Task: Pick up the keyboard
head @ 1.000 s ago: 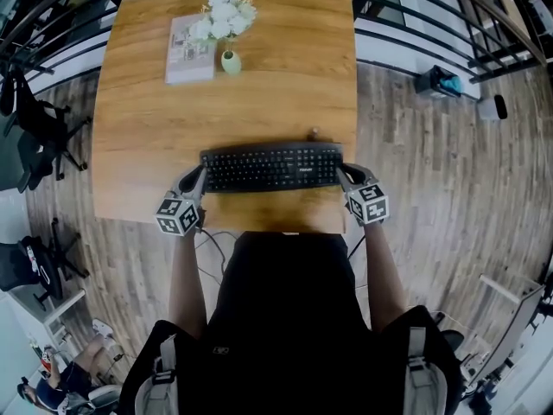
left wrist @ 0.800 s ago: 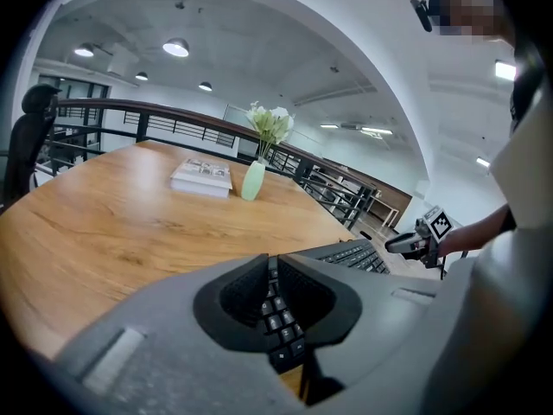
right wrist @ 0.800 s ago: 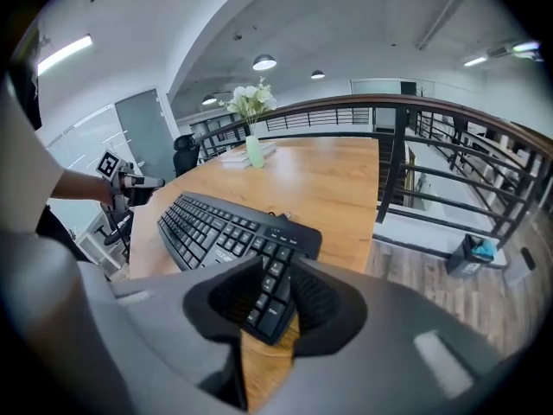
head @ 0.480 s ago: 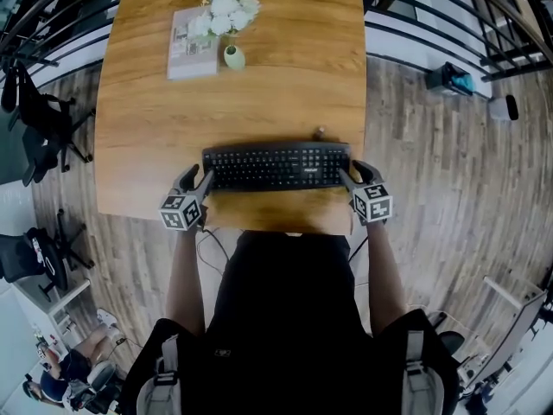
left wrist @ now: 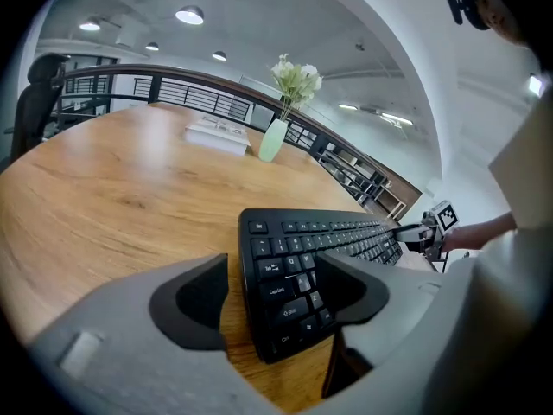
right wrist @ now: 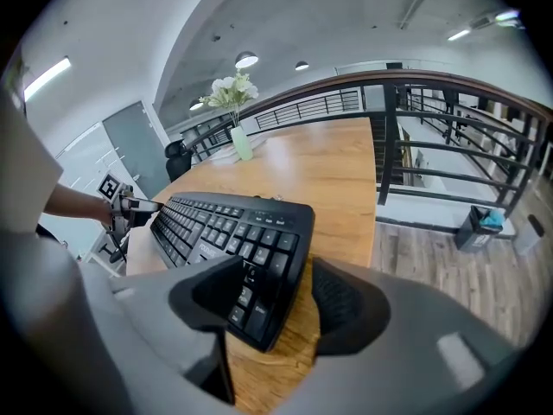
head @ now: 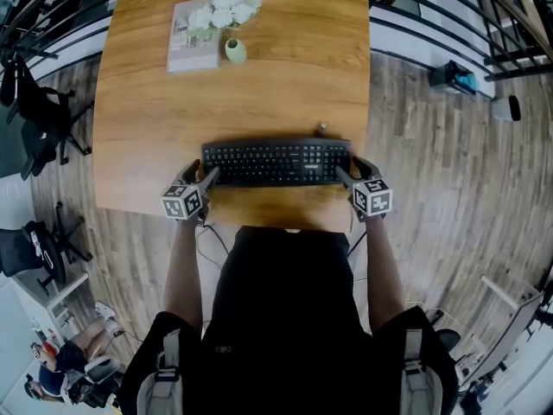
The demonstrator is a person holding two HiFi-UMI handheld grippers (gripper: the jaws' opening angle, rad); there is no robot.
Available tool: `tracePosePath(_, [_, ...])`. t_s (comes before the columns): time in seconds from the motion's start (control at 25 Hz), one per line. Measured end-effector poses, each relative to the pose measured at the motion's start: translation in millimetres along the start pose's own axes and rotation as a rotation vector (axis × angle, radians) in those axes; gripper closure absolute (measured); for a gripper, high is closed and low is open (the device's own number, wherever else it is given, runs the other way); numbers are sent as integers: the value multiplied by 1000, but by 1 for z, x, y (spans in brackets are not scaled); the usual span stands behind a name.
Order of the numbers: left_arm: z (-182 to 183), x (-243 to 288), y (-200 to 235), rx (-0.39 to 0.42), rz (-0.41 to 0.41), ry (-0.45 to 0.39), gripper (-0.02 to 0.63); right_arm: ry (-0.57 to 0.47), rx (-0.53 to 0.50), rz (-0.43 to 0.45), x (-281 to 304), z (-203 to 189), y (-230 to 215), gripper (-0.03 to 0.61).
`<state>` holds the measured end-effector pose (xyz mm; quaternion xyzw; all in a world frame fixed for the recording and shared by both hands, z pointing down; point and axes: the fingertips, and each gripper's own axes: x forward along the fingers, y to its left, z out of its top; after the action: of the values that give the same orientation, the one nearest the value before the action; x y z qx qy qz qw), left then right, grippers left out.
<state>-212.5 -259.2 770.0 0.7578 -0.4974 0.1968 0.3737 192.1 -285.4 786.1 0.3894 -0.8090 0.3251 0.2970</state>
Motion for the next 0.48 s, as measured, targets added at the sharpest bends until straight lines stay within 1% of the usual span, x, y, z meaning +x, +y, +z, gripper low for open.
tracePosePath(0.12, [-7,8,-3,-38,-32,10,313,3,9,9,3,-1,2,325])
tracePosePath(0.2, [-14,12,-5,-59,-46,19,313,0,3,-3,5,-1,4,325])
tracePosePath(0.32, [-18,13,-7,-31,-16,17,313,-11,31,-6,6,-2,4,325])
tracePosePath(0.48, [-18,14,-5,-33,-8,2,313,-8,96,-2,11,-5,2,318])
